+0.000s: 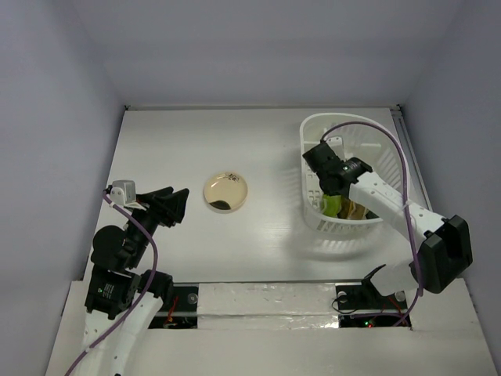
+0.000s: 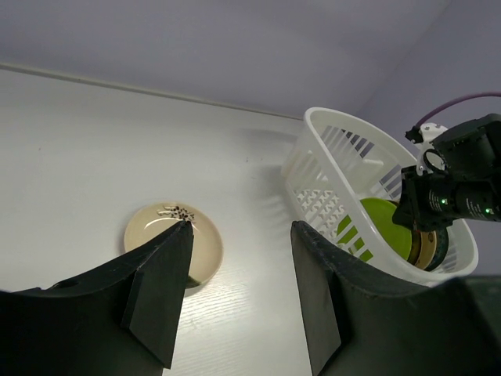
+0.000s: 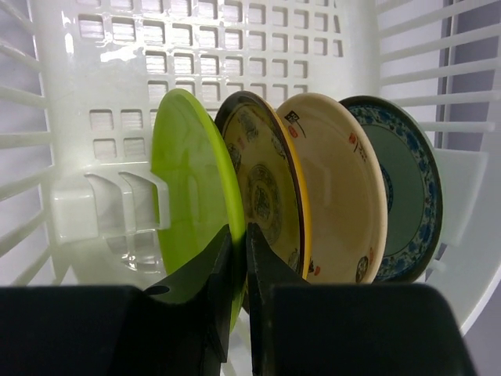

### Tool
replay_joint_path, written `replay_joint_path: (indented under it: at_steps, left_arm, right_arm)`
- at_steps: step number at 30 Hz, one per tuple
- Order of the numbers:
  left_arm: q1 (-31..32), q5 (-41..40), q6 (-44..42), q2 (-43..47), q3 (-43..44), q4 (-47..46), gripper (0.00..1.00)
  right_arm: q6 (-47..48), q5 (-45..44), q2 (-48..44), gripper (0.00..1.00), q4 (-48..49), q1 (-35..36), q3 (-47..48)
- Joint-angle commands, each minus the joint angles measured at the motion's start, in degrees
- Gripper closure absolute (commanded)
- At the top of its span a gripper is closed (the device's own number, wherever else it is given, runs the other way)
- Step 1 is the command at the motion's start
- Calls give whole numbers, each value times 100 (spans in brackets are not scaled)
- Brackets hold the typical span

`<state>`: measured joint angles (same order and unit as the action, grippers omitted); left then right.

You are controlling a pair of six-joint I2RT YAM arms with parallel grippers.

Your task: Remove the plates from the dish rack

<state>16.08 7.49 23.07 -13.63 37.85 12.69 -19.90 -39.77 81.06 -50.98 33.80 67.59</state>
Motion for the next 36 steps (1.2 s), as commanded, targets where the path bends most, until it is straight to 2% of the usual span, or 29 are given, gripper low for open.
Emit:
replay_joint_path:
  at_steps: [1,13,19,26,28,30,31,32,34,36]
  left_arm:
    - [27,34,-4,62,-23,-258,50]
    - [27,42,5,53,-32,-258,50]
    - [27,42,5,36,-32,-258,50]
    - [27,16,13,27,-23,-258,50]
    - [27,-1,5,18,-23,-249,50]
    - [27,-10,13,9,-14,-249,50]
    - [27,-10,13,9,-23,-241,50]
    - [27,-2,22,1,-23,-240,50]
    - [27,-45,22,-8,-5,-223,51]
    - [27,-98,31,0,3,-197,51]
  right_arm:
    - [328,-206,-46,100,115,-14,395]
    - [373,-523,-274,100,-237,-14,1132]
    - [-22,-1120,-608,100,-527,-14,1730]
    - [-426,-1507,-987,100,140,608,2091]
    - [-453,-1316,-952,100,717,776,1978]
    - [-444,-596,-899,100,1290,978,1811]
    - [-444,-298,-768,100,1954,1031,1584]
    - [-505,358,-662,100,2256,1032,1512]
    - [-707,828,-373,100,2905,1234,1433]
    - [-796,1164,224,100,3164,1287,1537]
